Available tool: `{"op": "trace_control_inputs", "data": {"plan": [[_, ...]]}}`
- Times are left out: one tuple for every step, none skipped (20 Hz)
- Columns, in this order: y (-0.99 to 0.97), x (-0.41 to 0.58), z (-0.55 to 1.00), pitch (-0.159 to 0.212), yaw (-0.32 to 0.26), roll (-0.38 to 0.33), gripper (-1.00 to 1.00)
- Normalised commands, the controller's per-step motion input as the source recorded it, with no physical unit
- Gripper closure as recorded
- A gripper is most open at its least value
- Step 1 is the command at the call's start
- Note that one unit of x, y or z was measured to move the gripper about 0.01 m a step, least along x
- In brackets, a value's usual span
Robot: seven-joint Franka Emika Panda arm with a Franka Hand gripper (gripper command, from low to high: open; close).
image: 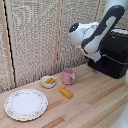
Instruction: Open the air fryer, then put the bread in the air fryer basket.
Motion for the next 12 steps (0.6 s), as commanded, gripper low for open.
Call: {"op": "trace_control_inputs", "data": {"plan": [[-0.54,0.140,-0.10,0.000,0.083,-0.066,-1.00],[-0.54,0.157,-0.13,0.000,0.090,-0.070,-1.00],[-0.55,0.160,-0.12,0.000,0.092,-0.074,-1.00],[-0.53,0.149,-0.12,0.000,0.094,-0.081,-1.00],[-0.54,0.131,-0.14,0.000,0.093,-0.080,-1.00],[-0.55,0.126,-0.16,0.000,0.100,-0.079,-1.00],[-0.53,0.089,-0.15,0.000,0.110,-0.086,-1.00],[-0.56,0.109,-0.13,0.000,0.127,-0.071,-1.00],[-0.58,0.091,-0.12,0.000,0.129,-0.063,-1.00],[-0.57,0.040,-0.07,0.000,0.131,-0.068,-1.00],[-0.58,0.000,-0.02,0.000,0.141,-0.080,-1.00],[-0.56,0.000,0.00,0.000,0.151,-0.108,-1.00]]}}
